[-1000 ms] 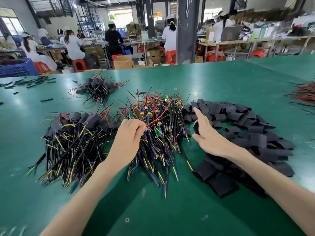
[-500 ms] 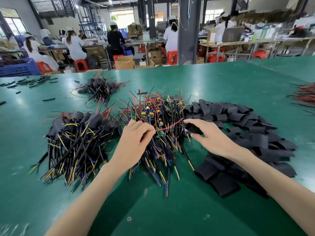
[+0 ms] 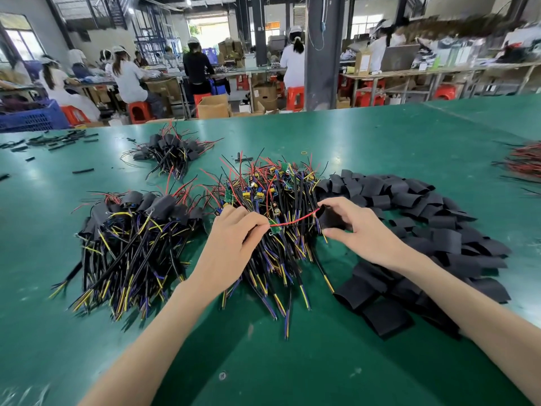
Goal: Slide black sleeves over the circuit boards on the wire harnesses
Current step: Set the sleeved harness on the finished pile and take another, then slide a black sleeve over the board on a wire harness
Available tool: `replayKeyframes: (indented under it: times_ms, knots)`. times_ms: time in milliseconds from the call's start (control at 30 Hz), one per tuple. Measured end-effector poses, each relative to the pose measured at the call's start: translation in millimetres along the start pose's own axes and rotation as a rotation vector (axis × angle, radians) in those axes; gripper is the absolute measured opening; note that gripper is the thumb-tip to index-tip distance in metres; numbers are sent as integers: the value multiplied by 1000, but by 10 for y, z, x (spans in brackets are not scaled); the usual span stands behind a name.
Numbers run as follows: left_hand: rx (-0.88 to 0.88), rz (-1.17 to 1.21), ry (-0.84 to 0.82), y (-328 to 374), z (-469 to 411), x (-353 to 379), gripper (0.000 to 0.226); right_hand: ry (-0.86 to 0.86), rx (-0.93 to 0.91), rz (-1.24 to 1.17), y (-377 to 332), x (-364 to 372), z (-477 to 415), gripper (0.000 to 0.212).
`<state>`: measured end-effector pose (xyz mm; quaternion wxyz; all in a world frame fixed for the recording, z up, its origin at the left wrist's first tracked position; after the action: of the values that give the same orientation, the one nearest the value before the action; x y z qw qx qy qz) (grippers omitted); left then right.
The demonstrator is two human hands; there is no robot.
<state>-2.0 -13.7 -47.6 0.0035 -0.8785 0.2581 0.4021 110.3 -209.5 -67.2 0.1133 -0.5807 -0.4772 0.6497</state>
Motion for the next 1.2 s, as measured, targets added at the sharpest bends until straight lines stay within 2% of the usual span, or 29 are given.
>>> replayKeyframes:
  times_ms: [300,600,833,1000,1200]
  knots:
    - [35,22,-21,21,-1,-21,17,-25,-55,6,-5,9,-5,47]
    - [-14,5,-26,-1,4,-21,18,-58,-139,41,-101,17,57,56]
    - [-2,-32,-9,6,-1,-34,16,-69,-161,66,-116,28,66,51]
    - [74,-93,13,87,-24,-24,14,-38,-153,106,-142,43,73,51]
    - [94,-80,18,119,-25,10,14,37,-280,231,-233,37,97,49]
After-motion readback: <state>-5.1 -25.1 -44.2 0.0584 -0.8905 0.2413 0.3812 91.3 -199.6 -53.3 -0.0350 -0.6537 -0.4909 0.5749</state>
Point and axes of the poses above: each hand's wrist, its own z-axis away from the middle knuckle, its own x-axis out of the palm, y = z × x, the point moved 5 cm from there along -z, towards the middle knuckle, and after that the axes turned 13 degrees about x, right-handed, at the moved point
